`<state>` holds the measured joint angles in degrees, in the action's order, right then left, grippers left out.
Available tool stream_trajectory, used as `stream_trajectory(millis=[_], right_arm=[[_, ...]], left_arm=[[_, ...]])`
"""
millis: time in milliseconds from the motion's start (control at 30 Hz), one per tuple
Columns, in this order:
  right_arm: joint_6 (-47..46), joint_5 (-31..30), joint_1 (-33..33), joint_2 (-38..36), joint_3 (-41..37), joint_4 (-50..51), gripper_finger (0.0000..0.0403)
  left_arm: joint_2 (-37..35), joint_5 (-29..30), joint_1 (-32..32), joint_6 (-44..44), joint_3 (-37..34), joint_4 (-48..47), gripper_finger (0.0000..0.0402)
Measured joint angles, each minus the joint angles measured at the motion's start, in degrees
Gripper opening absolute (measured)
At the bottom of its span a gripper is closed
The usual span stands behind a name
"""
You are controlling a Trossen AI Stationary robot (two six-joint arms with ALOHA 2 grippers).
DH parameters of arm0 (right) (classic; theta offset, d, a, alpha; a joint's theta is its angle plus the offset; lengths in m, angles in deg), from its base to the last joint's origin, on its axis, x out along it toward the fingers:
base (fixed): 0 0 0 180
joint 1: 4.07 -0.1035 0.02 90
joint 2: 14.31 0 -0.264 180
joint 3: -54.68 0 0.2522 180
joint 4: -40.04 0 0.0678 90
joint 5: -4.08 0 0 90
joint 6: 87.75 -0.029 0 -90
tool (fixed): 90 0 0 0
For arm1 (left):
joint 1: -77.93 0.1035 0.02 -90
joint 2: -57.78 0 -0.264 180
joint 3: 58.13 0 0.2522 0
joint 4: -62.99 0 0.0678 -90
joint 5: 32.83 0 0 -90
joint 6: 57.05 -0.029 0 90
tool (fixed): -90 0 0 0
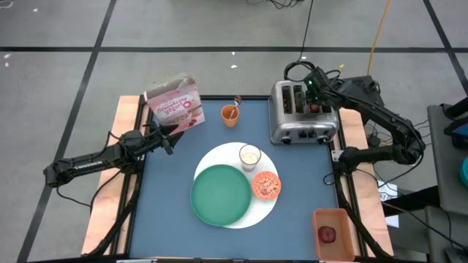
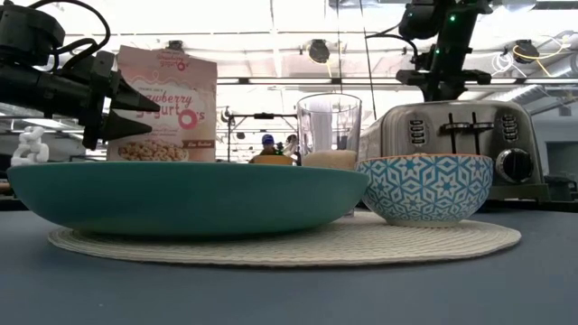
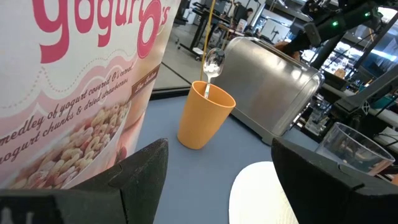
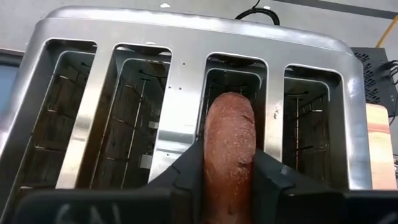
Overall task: Arrange a breakfast setting
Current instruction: Put the bagel from the toaster on the green plate
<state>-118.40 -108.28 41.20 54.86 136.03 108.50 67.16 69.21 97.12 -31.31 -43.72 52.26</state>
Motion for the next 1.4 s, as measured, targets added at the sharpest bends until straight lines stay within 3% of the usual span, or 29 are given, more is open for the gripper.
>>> stream_trajectory(millis=[133,1400], right_arm=[[0.44,-0.03,0.01,-0.02,0.00,-0.06,0.0063],[16.05,0.15,0.01,-12.43,0.00,-17.71,0.0064]], left_arm=[[-0.01,0.01,-0.01,0.00,0.00,0.00,0.0287],[0.00,0.01,0.01,0.10,0.00,0.07,0.0287]])
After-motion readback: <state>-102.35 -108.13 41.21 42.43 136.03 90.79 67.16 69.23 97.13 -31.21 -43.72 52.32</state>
